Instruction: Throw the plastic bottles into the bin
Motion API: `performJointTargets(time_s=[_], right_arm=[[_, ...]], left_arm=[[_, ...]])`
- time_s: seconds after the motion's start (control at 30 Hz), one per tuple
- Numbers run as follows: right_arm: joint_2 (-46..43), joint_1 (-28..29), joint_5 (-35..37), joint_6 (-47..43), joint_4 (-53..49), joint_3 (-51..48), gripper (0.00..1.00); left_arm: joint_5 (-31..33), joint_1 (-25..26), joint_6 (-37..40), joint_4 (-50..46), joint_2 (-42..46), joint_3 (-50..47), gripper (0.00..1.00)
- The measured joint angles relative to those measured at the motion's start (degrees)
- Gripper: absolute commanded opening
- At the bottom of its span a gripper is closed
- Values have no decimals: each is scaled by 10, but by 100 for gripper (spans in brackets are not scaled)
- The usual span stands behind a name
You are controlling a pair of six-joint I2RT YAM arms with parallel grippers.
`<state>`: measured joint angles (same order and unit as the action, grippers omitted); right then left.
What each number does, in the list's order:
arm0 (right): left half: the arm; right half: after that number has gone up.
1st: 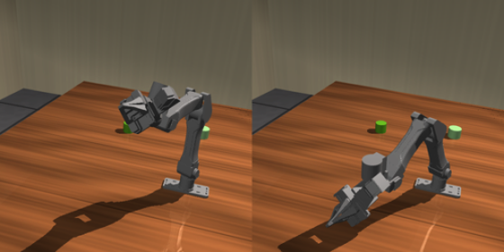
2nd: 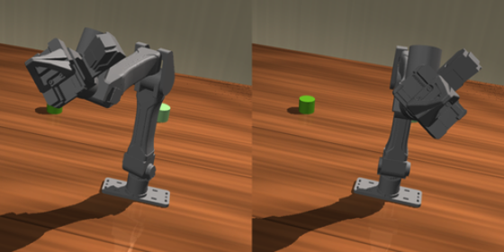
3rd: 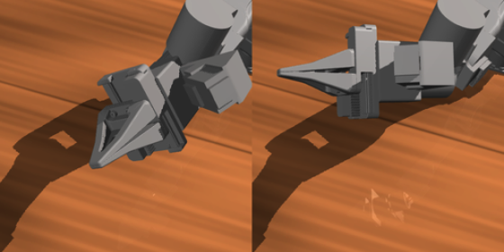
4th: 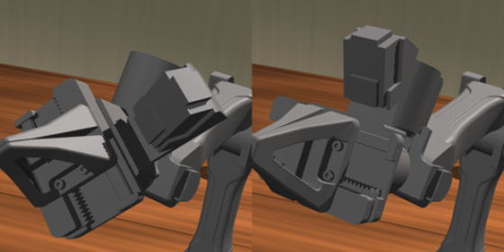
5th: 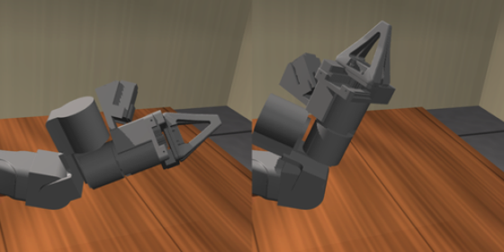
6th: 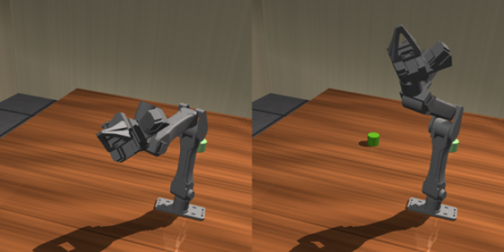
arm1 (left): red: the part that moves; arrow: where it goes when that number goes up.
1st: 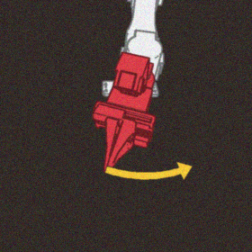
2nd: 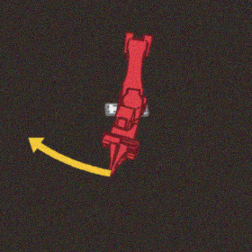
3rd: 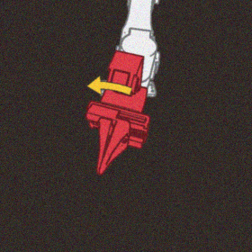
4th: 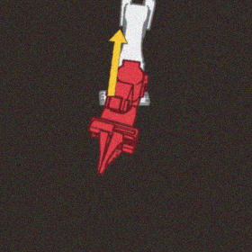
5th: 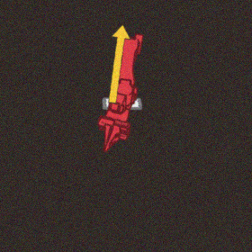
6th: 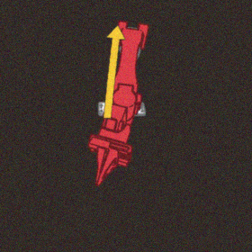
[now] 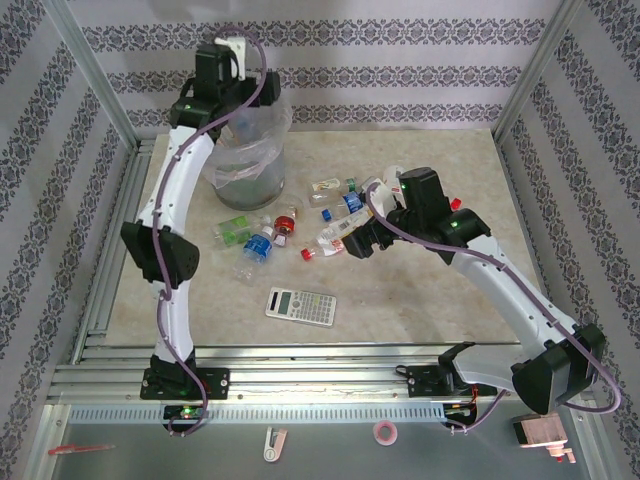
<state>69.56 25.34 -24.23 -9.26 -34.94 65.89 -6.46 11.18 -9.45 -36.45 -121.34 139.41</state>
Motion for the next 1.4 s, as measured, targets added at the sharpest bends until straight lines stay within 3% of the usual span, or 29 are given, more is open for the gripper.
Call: performJointTargets(time_s=[0.17, 0.53, 0.73, 1.0, 1.4], right_arm=[[-6, -26, 4, 22, -1, 0, 98], [35, -75, 9, 111, -14, 17, 98], [57, -103, 8, 159, -21, 17, 98], [97, -155, 4, 219, -22, 17, 91], [228, -212, 19, 246, -24, 51, 80]], left_arm=[[-17, 0, -25, -39, 5, 13, 100], [-55, 1, -37, -38, 145, 40, 100], [-88, 10, -36, -37, 173, 40, 100], [-128, 37, -33, -37, 189, 24, 100], [-146, 82, -33, -21, 263, -39, 100]])
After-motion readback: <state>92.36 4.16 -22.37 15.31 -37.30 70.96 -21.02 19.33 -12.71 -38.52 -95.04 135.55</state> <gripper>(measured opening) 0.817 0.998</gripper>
